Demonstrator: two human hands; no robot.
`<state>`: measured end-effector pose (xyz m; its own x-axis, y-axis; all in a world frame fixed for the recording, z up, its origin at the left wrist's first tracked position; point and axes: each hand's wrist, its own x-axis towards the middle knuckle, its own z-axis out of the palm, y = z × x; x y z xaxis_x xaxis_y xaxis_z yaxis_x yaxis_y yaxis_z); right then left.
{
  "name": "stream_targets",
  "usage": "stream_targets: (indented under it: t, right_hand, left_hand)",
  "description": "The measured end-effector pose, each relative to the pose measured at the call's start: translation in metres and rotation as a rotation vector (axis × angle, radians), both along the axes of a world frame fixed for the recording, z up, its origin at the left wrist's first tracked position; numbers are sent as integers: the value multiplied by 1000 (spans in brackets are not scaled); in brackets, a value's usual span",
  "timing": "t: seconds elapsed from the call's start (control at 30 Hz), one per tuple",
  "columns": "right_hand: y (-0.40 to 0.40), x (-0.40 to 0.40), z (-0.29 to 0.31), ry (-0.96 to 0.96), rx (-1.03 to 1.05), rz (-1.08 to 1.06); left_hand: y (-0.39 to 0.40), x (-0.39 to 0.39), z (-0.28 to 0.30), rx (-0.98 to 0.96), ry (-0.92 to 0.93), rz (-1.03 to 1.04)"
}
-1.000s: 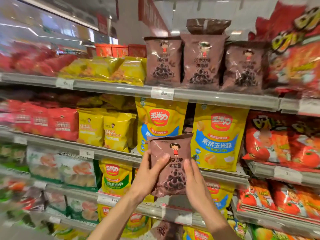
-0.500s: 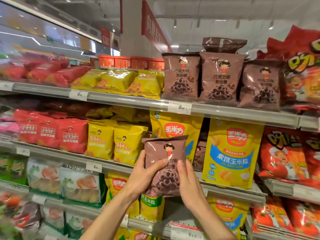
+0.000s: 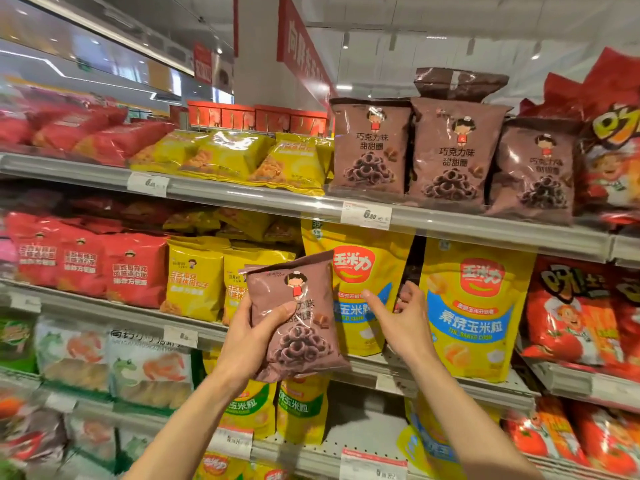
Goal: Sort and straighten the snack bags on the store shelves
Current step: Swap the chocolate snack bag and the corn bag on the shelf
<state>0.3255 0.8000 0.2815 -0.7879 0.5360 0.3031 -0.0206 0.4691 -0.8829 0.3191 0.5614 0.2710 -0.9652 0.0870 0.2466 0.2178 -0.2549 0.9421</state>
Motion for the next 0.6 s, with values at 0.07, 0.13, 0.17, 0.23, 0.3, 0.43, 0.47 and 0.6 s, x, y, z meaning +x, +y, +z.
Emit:
stream_targets:
  t: [0.07, 0.13, 0.17, 0.23, 0.3, 0.43, 0.47, 0.6]
  right_hand:
    - [4, -21, -5, -15, 1, -4]
    - [3, -31, 0, -29, -15, -26]
    - [4, -35, 0, -37, -40, -21]
    - [6, -39, 1, -43, -92, 44]
    - [9, -45, -3, -25, -110, 95]
    - [7, -52, -5, 30, -159, 181]
    - [6, -51, -4, 43, -187, 201]
    - [9, -56, -4, 88, -218, 244]
  left_hand:
    - [-11, -4, -2, 2, 4, 21]
    - [-23, -8, -5, -23, 11, 44]
    - [-28, -9, -7, -35, 11, 52]
    - [-38, -12, -11, -55, 3, 68]
    - [-44, -15, -14, -66, 6, 77]
    - [-50, -18, -15, -65, -10, 71]
    - [-51, -19, -16, -65, -12, 71]
    - [-61, -23, -17, -66, -4, 81]
